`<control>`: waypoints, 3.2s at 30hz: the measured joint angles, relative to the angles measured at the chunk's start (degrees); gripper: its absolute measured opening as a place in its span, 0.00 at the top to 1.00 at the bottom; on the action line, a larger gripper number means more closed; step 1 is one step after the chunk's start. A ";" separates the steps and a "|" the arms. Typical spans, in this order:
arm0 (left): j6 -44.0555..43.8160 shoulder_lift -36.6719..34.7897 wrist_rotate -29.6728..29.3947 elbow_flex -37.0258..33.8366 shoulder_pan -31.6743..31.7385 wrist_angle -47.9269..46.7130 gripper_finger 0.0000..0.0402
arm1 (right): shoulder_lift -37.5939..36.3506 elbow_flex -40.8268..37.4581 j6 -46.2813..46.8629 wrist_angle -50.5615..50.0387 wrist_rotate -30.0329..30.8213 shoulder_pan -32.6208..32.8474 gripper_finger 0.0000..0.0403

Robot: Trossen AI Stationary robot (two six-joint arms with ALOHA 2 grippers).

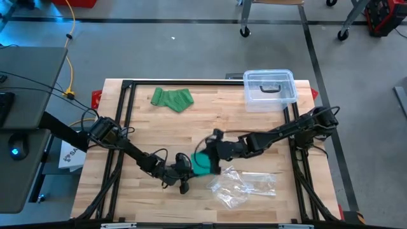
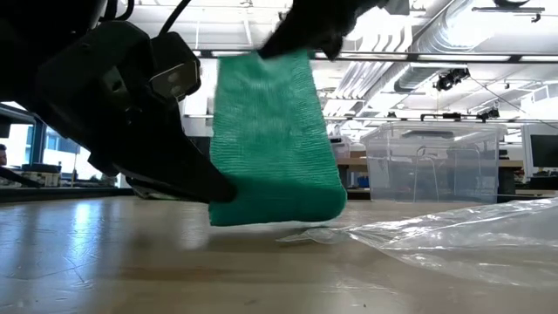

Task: Roll bandage
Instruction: Roll the blue bandage

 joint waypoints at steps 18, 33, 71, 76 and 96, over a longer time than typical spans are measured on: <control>1.40 -0.98 3.00 0.00 -0.09 -0.54 0.92 | 0.09 -11.83 7.46 6.39 -11.63 -11.75 0.80; 4.09 -17.90 4.65 -0.02 -0.60 -11.72 0.92 | -6.92 -13.11 -2.38 0.08 -6.91 -6.63 0.54; 20.04 -31.98 -2.09 0.07 -2.03 -17.57 0.92 | -10.80 -13.11 -3.29 16.70 0.82 9.19 0.54; 21.36 -31.98 -3.73 0.07 -2.07 -18.14 0.92 | -10.84 -13.11 2.38 16.63 -3.26 6.25 0.54; 22.99 -31.96 -6.83 0.02 -2.80 -17.95 0.85 | -10.84 -13.09 3.00 17.46 -10.02 3.21 0.97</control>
